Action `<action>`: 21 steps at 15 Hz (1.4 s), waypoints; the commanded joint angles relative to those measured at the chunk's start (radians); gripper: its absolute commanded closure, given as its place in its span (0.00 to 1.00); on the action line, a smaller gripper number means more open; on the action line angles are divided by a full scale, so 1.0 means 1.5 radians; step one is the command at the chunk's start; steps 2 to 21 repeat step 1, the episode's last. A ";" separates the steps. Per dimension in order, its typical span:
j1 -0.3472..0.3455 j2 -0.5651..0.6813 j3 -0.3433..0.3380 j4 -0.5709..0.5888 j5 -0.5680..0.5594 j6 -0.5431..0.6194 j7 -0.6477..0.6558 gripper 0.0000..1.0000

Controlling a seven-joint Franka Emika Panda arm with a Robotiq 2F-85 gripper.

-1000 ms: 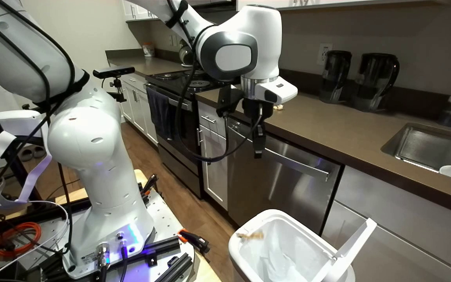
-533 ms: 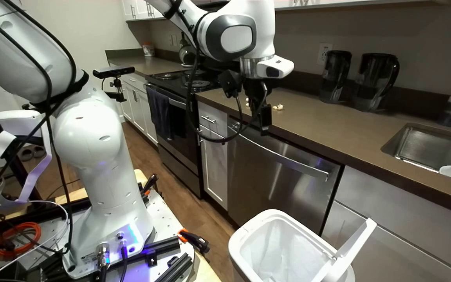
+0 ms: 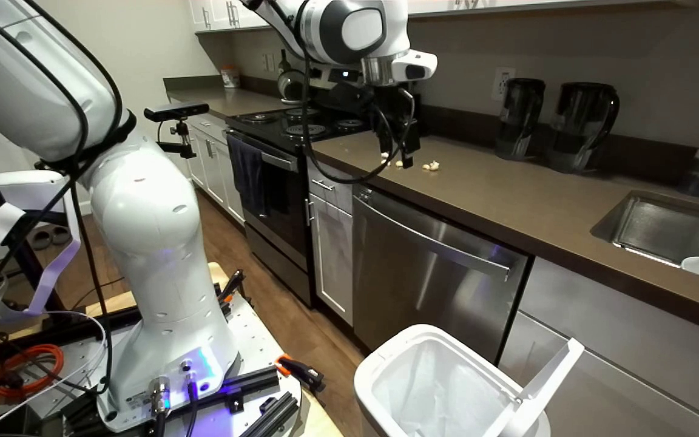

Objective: Put one of the garlic cloves in the bin

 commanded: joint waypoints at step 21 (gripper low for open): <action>-0.010 0.000 0.009 0.001 0.005 -0.002 -0.004 0.00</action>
